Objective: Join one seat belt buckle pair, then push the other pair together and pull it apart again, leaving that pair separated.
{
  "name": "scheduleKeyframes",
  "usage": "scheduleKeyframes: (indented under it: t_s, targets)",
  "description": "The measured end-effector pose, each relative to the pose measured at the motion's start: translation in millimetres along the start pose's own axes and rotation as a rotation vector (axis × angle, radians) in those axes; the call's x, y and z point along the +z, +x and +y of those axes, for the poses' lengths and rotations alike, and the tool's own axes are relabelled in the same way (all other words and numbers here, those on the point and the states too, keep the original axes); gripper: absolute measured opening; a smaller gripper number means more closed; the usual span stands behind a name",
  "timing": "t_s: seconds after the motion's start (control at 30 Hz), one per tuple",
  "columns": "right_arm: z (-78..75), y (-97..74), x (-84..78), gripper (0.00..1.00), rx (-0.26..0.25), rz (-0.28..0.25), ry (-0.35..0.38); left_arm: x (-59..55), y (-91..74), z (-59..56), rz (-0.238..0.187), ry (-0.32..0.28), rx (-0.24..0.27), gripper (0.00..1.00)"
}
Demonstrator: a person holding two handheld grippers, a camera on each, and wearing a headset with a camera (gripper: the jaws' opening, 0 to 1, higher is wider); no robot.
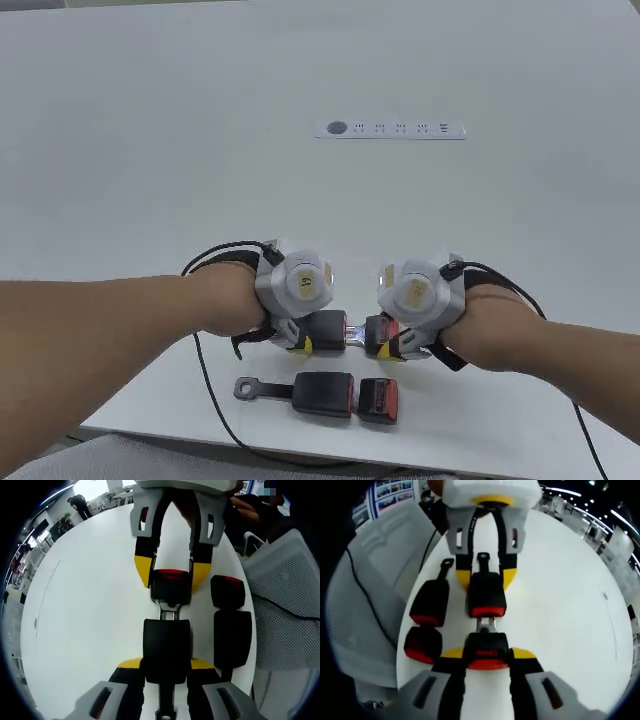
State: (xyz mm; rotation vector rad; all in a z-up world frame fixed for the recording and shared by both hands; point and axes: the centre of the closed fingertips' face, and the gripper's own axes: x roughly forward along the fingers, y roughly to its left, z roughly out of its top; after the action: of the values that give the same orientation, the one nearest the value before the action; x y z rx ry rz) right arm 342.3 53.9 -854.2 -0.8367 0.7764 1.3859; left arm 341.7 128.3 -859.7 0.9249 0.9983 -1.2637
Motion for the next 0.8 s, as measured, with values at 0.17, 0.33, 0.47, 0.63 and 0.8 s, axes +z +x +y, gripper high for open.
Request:
scheduleKeyframes:
  t_s: [0.17,0.33,0.47,0.63,0.8]
  targets:
    - [-1.1,0.2,-2.0,0.32,0.008,-0.005,0.005,-0.2,0.0,0.1,-0.018,0.013,-0.002,0.32]
    - [-1.3,1.2,0.1,0.3,0.011,-0.014,0.007,-0.8,1.6,1.4,-0.023,0.022,-0.009,0.32]
    - [-2.4,2.2,2.4,0.3,0.011,-0.016,0.016,-1.2,2.1,2.1,-0.019,0.02,-0.012,0.31]
    - [-0.2,10.4,18.6,0.29,0.014,-0.04,0.039,-0.5,1.3,0.9,-0.023,0.024,-0.012,0.31]
    - [-2.5,10.3,16.5,0.3,0.016,-0.044,0.025,-1.8,1.1,2.3,-0.04,0.016,-0.011,0.31]
